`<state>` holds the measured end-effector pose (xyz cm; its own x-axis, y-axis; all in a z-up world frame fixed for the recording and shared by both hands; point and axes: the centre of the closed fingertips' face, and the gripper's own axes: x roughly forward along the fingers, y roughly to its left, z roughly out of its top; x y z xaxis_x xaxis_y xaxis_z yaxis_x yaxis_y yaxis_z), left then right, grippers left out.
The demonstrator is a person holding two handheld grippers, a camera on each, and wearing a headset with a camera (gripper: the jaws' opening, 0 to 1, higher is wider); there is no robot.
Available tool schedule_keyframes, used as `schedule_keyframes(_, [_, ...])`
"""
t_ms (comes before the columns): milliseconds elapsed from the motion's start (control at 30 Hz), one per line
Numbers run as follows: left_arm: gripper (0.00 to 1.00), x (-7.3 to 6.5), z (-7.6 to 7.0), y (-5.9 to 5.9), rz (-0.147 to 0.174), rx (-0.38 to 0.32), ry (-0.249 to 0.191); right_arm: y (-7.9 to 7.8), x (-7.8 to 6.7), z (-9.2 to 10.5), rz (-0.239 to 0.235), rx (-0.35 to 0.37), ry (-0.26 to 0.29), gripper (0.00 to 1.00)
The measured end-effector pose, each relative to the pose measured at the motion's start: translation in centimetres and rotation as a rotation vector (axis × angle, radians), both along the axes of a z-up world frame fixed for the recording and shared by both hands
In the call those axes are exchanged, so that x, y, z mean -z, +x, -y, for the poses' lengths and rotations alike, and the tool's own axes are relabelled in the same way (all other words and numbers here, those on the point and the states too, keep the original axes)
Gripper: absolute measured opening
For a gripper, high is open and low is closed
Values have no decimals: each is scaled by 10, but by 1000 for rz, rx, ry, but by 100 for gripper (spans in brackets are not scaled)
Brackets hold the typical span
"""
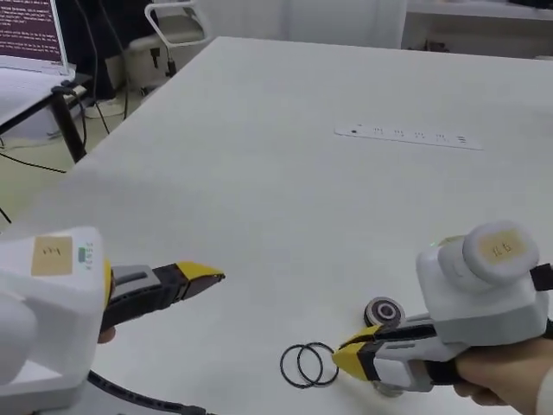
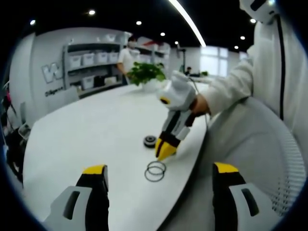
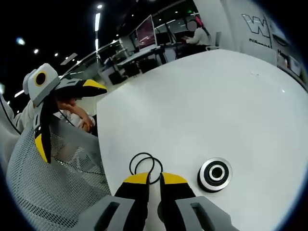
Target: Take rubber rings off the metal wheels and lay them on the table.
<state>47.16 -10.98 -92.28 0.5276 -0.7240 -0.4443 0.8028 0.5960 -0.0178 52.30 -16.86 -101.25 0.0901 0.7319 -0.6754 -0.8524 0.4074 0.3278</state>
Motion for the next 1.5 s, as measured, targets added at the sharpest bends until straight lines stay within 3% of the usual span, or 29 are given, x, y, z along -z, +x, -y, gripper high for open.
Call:
schedule_keyframes(433, [90,1,-1,0,-4,0,10,16,-24,4,36,43,70,5])
schedule_keyframes(667, [91,-1,0,0,0,8,3,35,-49,11,75,104,165,5])
schedule_keyframes(1033, [90,-14,9,5,42,70,60,64,-68,38,131,237,216,6])
schedule_keyframes(1100, [86,-25,13,10,61,91,80,69,-69,43,132,256,221,5])
schedule_keyframes(1133, [86,-35,17,15,95,103,78,71,-68,45,131,267,222,5])
schedule_keyframes(1267, [87,-64,28,32,175,140,86,77,-68,53,118,302,239,5])
schedule_keyframes(1500, [84,-91,45,53,244,216,124,82,-66,64,124,318,239,4])
